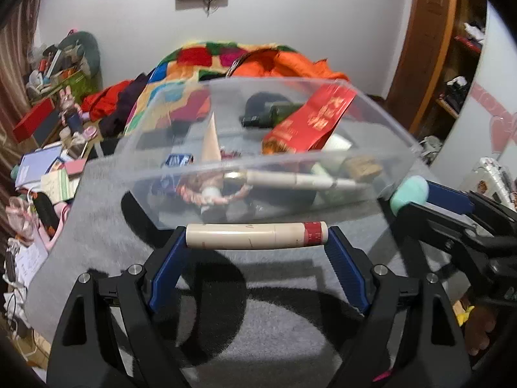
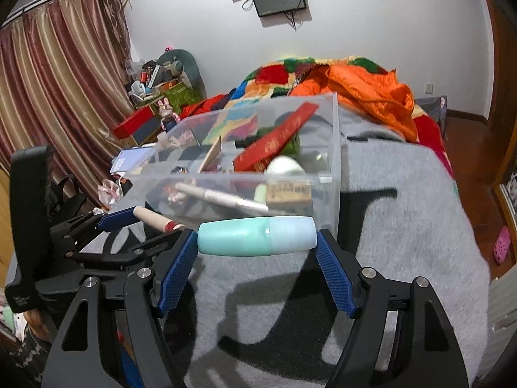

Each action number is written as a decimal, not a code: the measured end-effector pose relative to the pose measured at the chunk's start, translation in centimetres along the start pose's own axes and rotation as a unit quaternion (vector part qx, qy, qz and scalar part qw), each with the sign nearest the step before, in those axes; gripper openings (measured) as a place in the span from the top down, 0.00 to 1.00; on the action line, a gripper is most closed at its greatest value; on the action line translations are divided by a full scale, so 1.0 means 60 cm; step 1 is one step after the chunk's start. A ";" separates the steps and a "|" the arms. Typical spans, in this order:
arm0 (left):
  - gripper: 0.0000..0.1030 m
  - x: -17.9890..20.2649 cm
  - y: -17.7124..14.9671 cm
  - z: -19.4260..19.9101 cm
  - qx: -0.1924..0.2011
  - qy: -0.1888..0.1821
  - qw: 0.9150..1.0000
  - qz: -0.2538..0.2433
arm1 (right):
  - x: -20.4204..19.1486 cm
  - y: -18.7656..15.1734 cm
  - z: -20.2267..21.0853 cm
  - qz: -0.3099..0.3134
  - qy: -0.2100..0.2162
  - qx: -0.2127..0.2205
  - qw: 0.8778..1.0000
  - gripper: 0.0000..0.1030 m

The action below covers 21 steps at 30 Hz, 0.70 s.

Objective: Organize objects
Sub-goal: 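Carry the mint bottle and wooden tube with both grippers over the box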

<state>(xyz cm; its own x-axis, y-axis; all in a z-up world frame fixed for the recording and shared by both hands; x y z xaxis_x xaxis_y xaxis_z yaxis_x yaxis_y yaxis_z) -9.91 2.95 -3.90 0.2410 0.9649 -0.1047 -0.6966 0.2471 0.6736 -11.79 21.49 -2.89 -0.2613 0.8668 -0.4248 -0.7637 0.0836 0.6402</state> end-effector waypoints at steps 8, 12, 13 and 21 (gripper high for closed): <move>0.19 -0.022 0.034 0.033 0.042 -0.008 0.999 -0.004 | -0.020 0.040 0.007 0.009 -0.006 0.027 1.000 0.31; 0.19 -0.044 0.055 0.030 0.052 -0.012 0.999 0.004 | -0.027 0.059 -0.002 0.012 -0.008 0.034 0.999 0.31; 0.19 -0.048 0.061 0.027 0.052 -0.014 0.999 0.005 | -0.027 0.063 -0.006 0.011 -0.008 0.034 0.999 0.31; 0.19 -0.071 0.079 -0.015 0.034 -0.010 0.999 0.005 | -0.034 0.079 -0.059 0.012 -0.021 0.017 1.000 0.31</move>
<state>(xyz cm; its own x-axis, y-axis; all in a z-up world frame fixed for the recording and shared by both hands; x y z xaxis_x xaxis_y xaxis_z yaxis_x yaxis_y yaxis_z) -14.88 0.12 -0.92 0.2493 0.9648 -0.0834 -0.6519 0.2309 0.7222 -16.94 18.38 -1.27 -0.2537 0.8887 -0.3819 -0.7367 0.0783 0.6716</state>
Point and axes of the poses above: each gripper's, at about its wrist camera, not at the fingertips, and z roughly against the way its jaws point, x to its right, y to its top, the point moved 1 cm from there along -z, roughly the way its jaws point, and after that the axes turned 14 degrees about -z, right-handed, at the moved point
